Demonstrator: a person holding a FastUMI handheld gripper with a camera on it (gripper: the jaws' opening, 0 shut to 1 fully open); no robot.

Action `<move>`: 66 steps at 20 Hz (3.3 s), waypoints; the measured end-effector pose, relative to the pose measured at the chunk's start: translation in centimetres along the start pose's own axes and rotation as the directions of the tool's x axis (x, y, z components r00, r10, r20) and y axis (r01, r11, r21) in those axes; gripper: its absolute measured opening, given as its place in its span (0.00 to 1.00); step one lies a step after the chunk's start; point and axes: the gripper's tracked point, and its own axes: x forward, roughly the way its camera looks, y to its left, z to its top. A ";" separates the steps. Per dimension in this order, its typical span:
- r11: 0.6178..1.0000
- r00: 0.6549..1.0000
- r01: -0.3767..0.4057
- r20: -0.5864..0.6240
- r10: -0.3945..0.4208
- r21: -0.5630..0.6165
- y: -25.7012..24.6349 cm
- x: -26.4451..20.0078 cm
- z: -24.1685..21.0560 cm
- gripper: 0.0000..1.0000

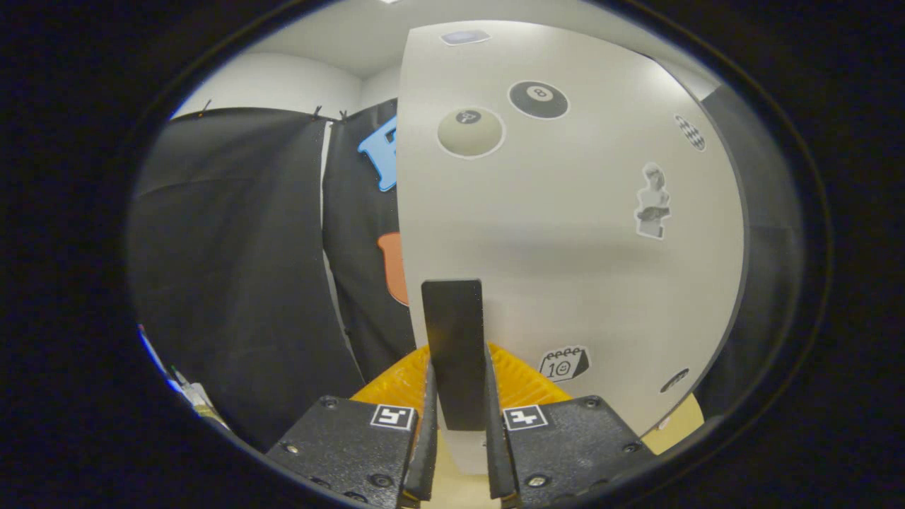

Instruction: Open the shoe cabinet door, grab the shoes and put them into the shoe cabinet, then close the shoe cabinet door.

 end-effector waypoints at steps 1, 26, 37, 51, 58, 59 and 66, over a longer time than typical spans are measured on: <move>1.000 1.000 -0.016 -0.009 0.016 -0.006 -0.2 -0.4 0.0 0.33; 0.985 0.985 -0.172 -0.020 0.171 -0.031 -5.3 -10.8 -1.4 0.32; 0.999 1.000 -0.018 0.023 0.019 -0.045 -11.4 -15.1 -1.7 0.26; 0.976 0.969 0.218 0.118 -0.216 -0.007 -21.6 -18.9 -1.9 0.05; 0.923 0.895 0.370 0.309 -0.323 -0.107 -15.9 -24.0 -4.5 0.19; 0.922 0.886 0.377 0.326 -0.330 -0.088 -14.7 -24.3 -5.3 0.30; 0.951 0.908 0.307 0.290 -0.303 0.032 -7.3 -19.6 -10.2 1.00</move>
